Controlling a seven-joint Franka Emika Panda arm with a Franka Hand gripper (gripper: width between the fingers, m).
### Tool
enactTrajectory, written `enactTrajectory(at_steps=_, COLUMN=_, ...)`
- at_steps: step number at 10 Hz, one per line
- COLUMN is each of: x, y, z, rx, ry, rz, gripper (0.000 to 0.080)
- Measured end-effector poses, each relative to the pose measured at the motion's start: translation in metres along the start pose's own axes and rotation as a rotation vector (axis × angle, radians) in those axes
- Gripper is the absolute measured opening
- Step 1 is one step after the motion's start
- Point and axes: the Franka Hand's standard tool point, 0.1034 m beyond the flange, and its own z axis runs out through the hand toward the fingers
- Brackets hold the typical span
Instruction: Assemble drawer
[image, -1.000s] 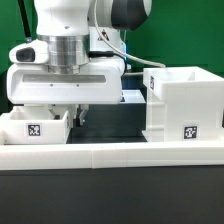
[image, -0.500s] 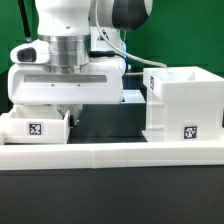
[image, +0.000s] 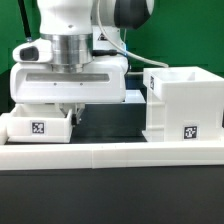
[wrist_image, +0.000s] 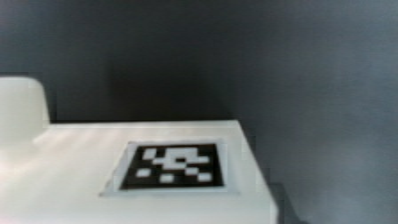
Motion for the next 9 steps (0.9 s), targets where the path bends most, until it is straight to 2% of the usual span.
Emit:
enactTrajectory(at_steps=2, x=0.003, y=-0.0047, z=-0.0128, rx=0.01, ry=0.007, rz=-0.016, gripper=0.0042)
enactTrajectory(at_steps=5, x=0.0012, y=-0.0032, z=-0.0099, rx=0.009, ry=0.002, rz=-0.05, gripper=0.0042)
enactTrajectory(at_steps=7, x=0.0023, y=-0.0036, z=-0.0071, rx=-0.009, ry=0.001, rz=-0.243, gripper=0.0042)
enactTrajectory(at_steps=9, x=0.0044, y=-0.0054, z=-0.0088, rx=-0.014, ry=-0.001, rz=-0.393, gripper=0.0042)
